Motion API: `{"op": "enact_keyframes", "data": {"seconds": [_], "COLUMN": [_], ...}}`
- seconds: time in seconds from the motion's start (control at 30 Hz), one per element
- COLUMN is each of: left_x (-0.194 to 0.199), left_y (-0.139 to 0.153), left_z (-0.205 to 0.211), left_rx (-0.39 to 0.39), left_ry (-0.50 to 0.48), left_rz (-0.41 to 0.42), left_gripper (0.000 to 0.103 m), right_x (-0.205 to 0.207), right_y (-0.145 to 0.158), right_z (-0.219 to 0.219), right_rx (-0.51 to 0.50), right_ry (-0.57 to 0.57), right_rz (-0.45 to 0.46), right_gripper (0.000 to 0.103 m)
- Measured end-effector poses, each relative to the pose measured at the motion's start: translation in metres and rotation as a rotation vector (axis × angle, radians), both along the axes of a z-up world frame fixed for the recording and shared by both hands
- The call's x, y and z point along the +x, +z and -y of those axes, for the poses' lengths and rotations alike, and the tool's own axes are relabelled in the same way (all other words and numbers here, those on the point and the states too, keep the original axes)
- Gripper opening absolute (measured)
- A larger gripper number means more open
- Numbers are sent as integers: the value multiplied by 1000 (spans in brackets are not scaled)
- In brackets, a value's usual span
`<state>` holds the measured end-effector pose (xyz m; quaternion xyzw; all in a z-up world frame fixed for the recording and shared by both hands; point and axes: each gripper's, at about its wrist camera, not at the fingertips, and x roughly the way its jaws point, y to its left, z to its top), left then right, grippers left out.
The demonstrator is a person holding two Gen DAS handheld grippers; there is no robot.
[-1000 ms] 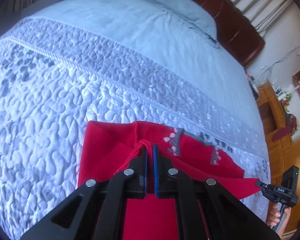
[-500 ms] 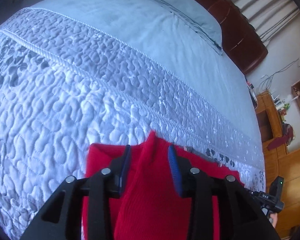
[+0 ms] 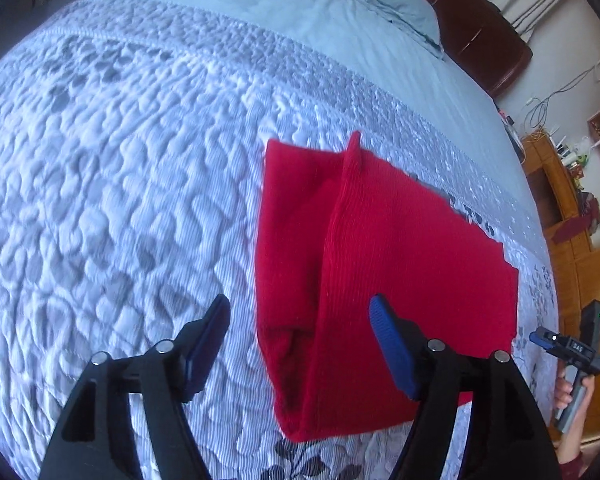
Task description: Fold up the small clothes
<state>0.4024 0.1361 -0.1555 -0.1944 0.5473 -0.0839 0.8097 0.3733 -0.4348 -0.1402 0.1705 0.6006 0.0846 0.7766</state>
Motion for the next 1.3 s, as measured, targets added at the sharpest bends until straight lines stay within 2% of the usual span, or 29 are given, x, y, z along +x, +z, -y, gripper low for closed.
{"op": "enact_keyframes", "data": {"seconds": [0.2,0.33,0.43,0.47,0.5,0.53,0.57,0.6,0.63,0.7,0.73,0.77,0.8,0.83,0.9,0.93,0.97,1.0,1.07,1.3], "left_x": [4,10,13,14,14,14,15,15,16,17,18,19,21,23,22,22,21,20,17,-5], "left_y": [-24,-37,-40,-40,-40,-40,-41,-43,-46,-47,-48,-49,-50,-49,-46,-45,-44,-44,-42,-9], "left_z": [8,23,28,28,28,28,28,28,29,27,26,27,29,35,43,48,50,49,42,36], "left_rx": [-101,-59,-53,-60,-72,-84,-83,-64,-31,-37,-36,-47,-59,-58,-1,44,47,11,-43,-80], "left_ry": [13,-1,-1,-1,1,3,3,6,8,16,23,26,21,-3,-15,-22,-32,-34,6,-3], "left_rz": [-74,-90,-92,-93,-93,-97,-107,-119,-136,-143,-148,-152,-153,-147,-145,-138,-133,-138,-152,-112], "left_gripper": [73,76,77,76,71,64,46,35,34,37,38,45,57,61,56,48,28,22,20,19], "right_x": [-5,-2,1,1,2,1,1,0,1,0,0,0,0,0,-1,-2,-3,-4,-8,-21], "right_y": [-29,-48,-54,-53,-53,-53,-54,-56,-57,-58,-59,-60,-61,-61,-61,-59,-57,-55,-47,-11], "right_z": [-7,-10,-16,-18,-20,-23,-25,-28,-29,-30,-29,-28,-30,-31,-33,-34,-34,-33,-31,-24], "right_rx": [38,65,75,84,96,124,135,124,109,100,113,121,114,105,82,67,62,60,65,115], "right_ry": [23,15,22,25,31,46,54,63,71,76,65,56,59,63,68,75,80,80,80,92], "right_rz": [-81,-107,-92,-83,-77,-74,-77,-80,-79,-74,-82,-89,-92,-93,-94,-92,-90,-87,-73,-55], "right_gripper": [76,75,73,64,52,34,18,12,12,13,17,18,19,19,16,13,11,11,10,9]}}
